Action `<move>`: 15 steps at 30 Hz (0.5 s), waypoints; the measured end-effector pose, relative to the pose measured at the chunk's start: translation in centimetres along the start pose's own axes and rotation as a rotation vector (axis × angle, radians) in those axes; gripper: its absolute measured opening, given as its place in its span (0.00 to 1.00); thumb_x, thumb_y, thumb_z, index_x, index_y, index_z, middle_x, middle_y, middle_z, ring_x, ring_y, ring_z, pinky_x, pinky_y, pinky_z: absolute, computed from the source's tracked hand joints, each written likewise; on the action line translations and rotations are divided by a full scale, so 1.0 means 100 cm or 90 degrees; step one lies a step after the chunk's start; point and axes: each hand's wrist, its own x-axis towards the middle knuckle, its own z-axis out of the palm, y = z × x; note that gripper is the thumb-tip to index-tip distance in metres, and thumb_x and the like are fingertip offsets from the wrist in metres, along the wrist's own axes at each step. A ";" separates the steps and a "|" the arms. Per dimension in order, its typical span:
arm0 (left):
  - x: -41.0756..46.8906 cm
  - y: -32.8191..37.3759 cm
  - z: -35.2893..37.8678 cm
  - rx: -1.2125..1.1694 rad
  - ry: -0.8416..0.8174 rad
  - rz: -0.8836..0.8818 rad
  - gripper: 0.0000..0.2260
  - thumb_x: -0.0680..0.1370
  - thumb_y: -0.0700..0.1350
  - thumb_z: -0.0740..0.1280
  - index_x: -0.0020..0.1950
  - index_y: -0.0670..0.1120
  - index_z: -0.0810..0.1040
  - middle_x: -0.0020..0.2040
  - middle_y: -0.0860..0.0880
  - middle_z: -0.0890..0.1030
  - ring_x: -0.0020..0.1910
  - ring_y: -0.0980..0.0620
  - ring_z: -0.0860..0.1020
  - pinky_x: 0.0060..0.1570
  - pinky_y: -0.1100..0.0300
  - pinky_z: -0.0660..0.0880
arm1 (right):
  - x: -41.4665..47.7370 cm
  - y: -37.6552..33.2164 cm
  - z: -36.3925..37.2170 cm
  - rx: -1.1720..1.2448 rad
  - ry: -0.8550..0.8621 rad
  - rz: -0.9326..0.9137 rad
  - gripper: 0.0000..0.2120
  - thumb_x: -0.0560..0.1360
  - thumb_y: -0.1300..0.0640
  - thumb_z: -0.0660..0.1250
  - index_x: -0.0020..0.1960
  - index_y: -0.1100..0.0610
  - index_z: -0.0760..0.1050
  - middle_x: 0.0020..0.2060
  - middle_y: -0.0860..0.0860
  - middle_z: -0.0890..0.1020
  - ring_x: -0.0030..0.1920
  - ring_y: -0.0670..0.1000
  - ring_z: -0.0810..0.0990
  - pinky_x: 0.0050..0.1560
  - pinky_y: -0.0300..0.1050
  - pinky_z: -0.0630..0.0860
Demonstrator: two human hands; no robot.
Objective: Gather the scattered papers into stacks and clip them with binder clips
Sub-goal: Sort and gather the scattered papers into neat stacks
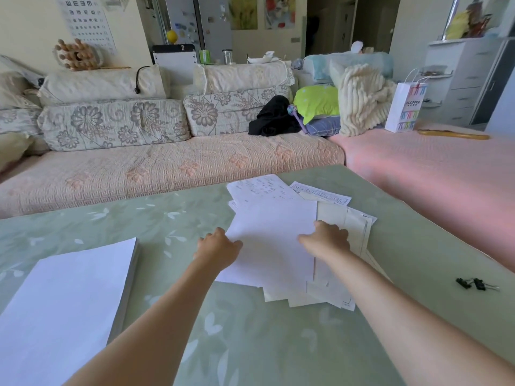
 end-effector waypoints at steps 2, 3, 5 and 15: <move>0.003 0.005 -0.004 0.041 0.000 0.007 0.25 0.78 0.56 0.62 0.69 0.41 0.67 0.65 0.41 0.72 0.67 0.42 0.67 0.64 0.53 0.67 | -0.007 -0.002 0.010 -0.131 -0.033 -0.058 0.36 0.69 0.32 0.65 0.74 0.42 0.63 0.70 0.55 0.67 0.72 0.60 0.61 0.66 0.53 0.64; 0.005 0.006 -0.006 0.043 -0.006 -0.001 0.26 0.78 0.56 0.63 0.68 0.40 0.68 0.65 0.41 0.73 0.66 0.42 0.69 0.63 0.54 0.67 | -0.010 -0.004 0.013 -0.156 -0.056 -0.078 0.38 0.68 0.30 0.64 0.75 0.40 0.61 0.71 0.54 0.65 0.73 0.59 0.59 0.69 0.54 0.61; 0.009 0.005 -0.011 0.000 -0.027 -0.037 0.24 0.76 0.55 0.66 0.63 0.40 0.71 0.60 0.42 0.76 0.60 0.41 0.74 0.57 0.55 0.72 | -0.014 -0.008 0.017 -0.166 -0.089 -0.107 0.39 0.67 0.30 0.65 0.76 0.38 0.60 0.73 0.53 0.62 0.75 0.57 0.56 0.71 0.54 0.59; 0.009 -0.022 -0.017 -0.342 -0.106 -0.072 0.10 0.74 0.42 0.73 0.52 0.40 0.79 0.42 0.45 0.79 0.31 0.49 0.74 0.24 0.66 0.66 | -0.030 0.002 -0.001 -0.129 -0.171 -0.231 0.35 0.67 0.40 0.73 0.72 0.35 0.66 0.77 0.41 0.58 0.77 0.46 0.53 0.74 0.47 0.53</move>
